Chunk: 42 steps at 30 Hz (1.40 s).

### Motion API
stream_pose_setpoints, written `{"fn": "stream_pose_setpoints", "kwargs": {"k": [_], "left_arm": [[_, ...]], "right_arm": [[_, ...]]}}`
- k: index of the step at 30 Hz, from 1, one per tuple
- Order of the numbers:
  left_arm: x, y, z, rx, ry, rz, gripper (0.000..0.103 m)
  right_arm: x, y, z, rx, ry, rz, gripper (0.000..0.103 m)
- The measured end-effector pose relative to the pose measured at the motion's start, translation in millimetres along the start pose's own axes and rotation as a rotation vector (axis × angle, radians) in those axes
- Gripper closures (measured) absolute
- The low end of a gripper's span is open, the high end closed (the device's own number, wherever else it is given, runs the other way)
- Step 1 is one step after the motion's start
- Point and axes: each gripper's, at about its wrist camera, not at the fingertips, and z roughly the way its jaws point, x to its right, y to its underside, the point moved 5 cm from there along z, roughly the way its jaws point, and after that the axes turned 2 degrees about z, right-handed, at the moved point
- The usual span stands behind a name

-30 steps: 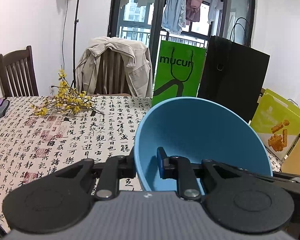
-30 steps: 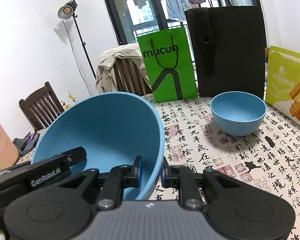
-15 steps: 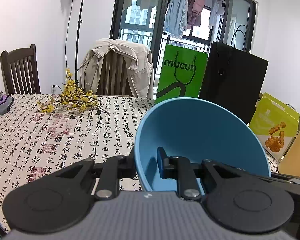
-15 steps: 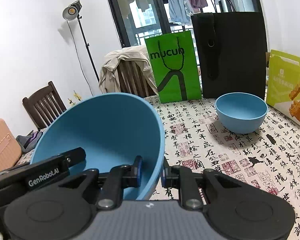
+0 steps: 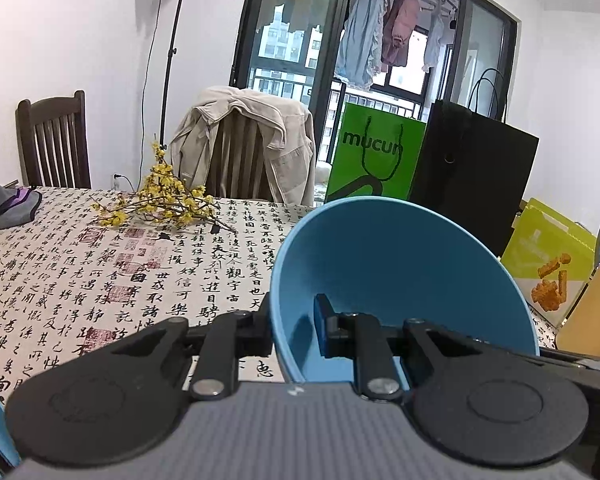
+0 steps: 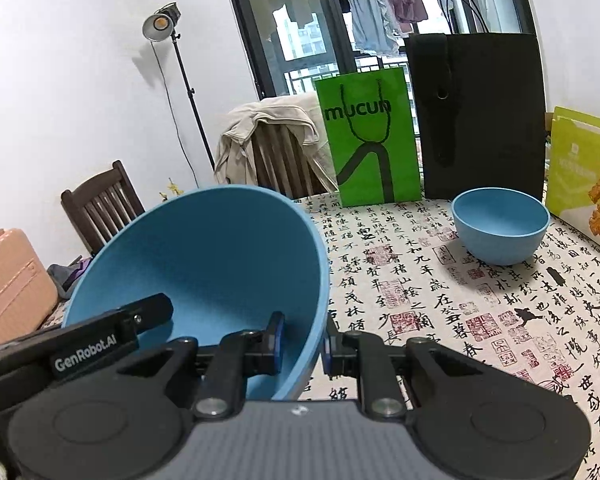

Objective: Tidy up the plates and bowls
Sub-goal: 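Carry the blue bowl away from the green bag with both grippers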

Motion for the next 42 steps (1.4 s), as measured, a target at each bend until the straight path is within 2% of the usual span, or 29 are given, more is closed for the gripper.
{"fn": "stream_pose_setpoints", "kwargs": {"k": [15, 42], "left_arm": [[-21.5, 0.8, -24.3, 0.051, -0.037, -0.020, 0.083], [-55.3, 8.6, -46.3, 0.064, -0.073, -0.074, 0.083]], "right_arm": [[-26.6, 10.0, -8.1, 0.006, -0.055, -0.036, 0.085], [-64.9, 28.1, -8.3, -0.018, -0.117, -0.077, 0.085]]}}
